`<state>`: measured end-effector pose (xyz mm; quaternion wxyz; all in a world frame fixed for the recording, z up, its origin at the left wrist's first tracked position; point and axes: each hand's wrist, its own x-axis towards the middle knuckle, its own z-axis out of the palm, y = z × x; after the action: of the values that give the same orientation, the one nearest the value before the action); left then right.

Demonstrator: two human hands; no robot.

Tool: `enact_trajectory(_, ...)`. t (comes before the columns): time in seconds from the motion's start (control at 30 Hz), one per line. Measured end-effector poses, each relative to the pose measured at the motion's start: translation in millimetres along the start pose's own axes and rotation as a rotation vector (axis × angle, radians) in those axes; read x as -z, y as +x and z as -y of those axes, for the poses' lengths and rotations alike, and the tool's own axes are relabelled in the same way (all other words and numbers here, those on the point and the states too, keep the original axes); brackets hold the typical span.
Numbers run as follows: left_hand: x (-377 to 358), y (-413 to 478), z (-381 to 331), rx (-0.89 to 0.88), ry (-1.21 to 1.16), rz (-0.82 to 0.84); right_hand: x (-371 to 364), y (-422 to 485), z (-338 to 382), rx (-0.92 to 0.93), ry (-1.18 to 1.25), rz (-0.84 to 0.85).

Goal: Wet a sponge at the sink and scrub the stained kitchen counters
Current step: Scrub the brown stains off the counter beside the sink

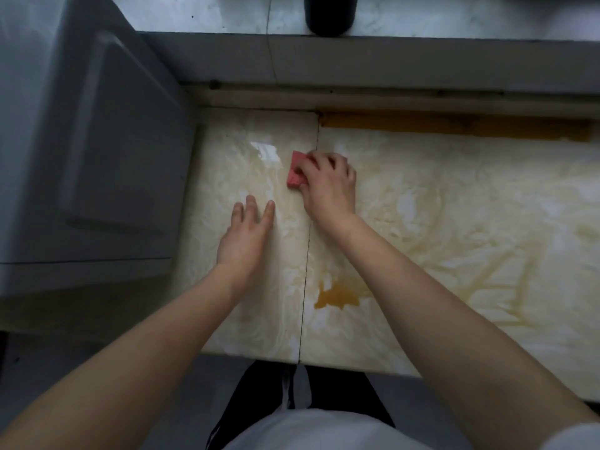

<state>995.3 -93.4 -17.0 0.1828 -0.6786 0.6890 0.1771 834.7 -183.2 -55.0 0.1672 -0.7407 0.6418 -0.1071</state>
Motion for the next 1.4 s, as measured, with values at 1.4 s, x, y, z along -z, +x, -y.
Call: enact_trajectory(1.4, -46, -98, -37, -0.236, -0.058, -0.117, 2, -316, 7, -0.013, -0.168, 0.218)
